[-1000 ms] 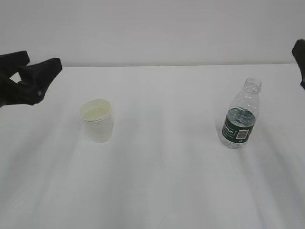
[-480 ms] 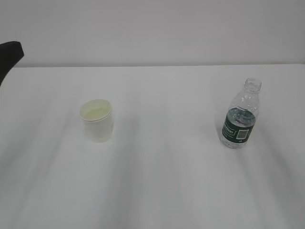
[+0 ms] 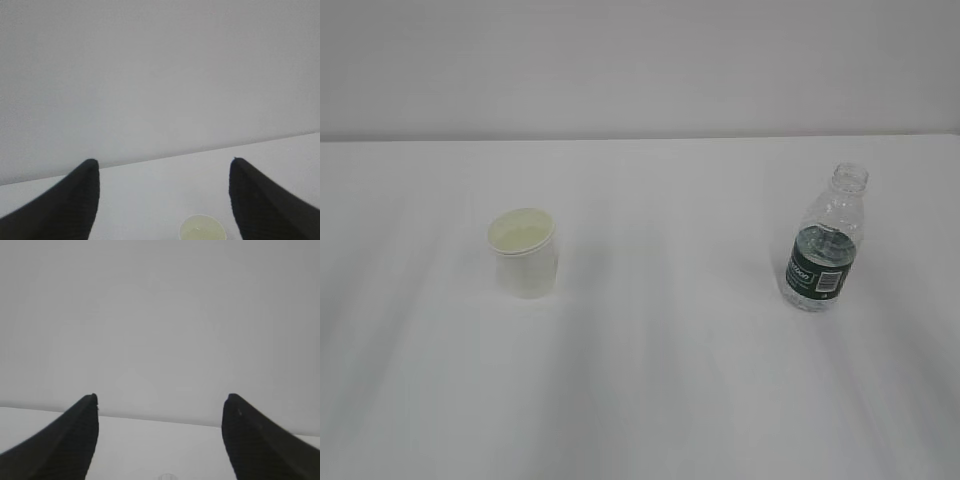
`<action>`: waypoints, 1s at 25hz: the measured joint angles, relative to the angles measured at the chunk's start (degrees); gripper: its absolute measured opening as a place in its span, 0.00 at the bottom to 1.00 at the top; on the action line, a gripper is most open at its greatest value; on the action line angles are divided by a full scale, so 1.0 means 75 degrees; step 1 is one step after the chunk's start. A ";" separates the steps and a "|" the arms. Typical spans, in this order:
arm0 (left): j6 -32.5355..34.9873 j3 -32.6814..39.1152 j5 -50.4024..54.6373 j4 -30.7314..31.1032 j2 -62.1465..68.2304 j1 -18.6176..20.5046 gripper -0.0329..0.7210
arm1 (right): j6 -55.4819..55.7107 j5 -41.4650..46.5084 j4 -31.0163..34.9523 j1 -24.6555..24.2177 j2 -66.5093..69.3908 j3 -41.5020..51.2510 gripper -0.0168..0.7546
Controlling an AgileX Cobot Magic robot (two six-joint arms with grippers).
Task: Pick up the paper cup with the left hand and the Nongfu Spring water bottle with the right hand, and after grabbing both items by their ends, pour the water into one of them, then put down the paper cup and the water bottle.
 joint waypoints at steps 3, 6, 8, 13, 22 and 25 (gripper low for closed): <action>0.0000 0.0000 0.0722 -0.0017 -0.0491 0.0000 0.81 | 0.0000 0.0713 0.0000 0.0000 -0.0300 -0.0172 0.77; 0.0000 0.0000 0.1326 -0.0033 -0.0871 0.0000 0.81 | 0.0000 0.1280 0.0000 0.0000 -0.0600 -0.0272 0.77; 0.0000 0.0000 0.1617 -0.0033 -0.1134 0.0000 0.81 | 0.0000 0.1597 -0.0014 0.0000 -0.0782 -0.0278 0.77; 0.0000 -0.0139 0.2759 -0.0049 -0.1661 0.0000 0.81 | -0.0006 0.2423 -0.0045 0.0000 -0.1260 -0.0278 0.77; 0.0000 -0.1216 0.4772 0.0030 -0.2378 0.0000 0.75 | -0.0006 0.3946 -0.0191 0.0000 -0.2102 -0.0380 0.77; 0.0000 -0.1230 0.5388 0.0030 -0.2712 0.0000 0.75 | -0.0018 0.4464 -0.0255 0.0000 -0.2399 -0.0380 0.77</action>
